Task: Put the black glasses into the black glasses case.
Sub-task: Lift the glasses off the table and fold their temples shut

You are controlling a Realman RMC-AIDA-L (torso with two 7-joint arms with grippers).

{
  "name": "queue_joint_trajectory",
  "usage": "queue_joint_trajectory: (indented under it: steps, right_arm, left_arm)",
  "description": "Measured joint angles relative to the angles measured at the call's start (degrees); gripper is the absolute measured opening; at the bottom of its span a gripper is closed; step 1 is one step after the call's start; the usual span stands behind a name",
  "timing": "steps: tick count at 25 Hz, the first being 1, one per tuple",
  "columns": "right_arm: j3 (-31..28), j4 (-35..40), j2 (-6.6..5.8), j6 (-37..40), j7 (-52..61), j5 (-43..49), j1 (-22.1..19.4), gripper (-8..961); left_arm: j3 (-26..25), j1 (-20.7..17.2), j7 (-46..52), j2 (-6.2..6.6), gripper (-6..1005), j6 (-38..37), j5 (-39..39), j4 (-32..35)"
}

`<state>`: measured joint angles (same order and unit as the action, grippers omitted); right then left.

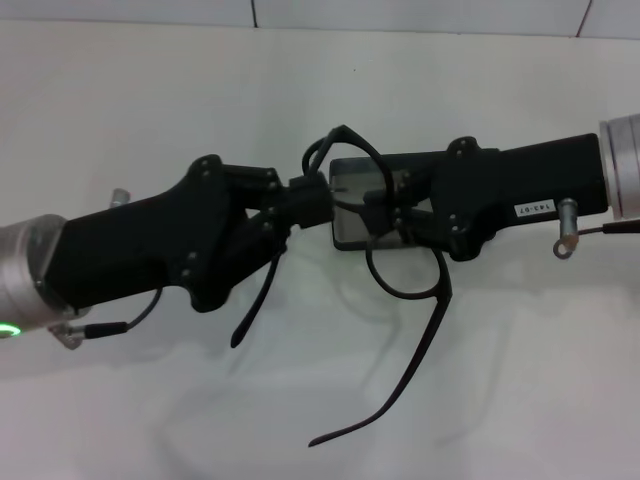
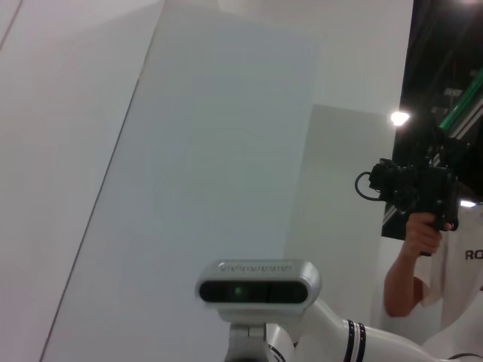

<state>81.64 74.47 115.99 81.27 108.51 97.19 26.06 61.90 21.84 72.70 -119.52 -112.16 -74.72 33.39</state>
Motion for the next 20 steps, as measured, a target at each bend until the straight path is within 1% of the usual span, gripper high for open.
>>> queue_joint_trajectory:
  steps: [5,10,20]
  right_arm:
    - [0.10,-0.12,0.07,0.02,-1.16,-1.43,0.16,80]
    - [0.18,-0.21,0.05,0.46,-2.62,-4.05,0.19,75]
    - [1.11,-0.31,0.05,1.08,-3.68,-6.16,0.23,67]
  left_arm:
    - [0.17,1.37,-1.02,-0.07,51,0.28,-1.12,-1.76]
    - [0.20,1.90,-1.13,-0.13,51,0.96,-1.46,-2.59]
    - [0.24,2.28,-1.87,-0.20,52,2.08,-1.49,-3.65]
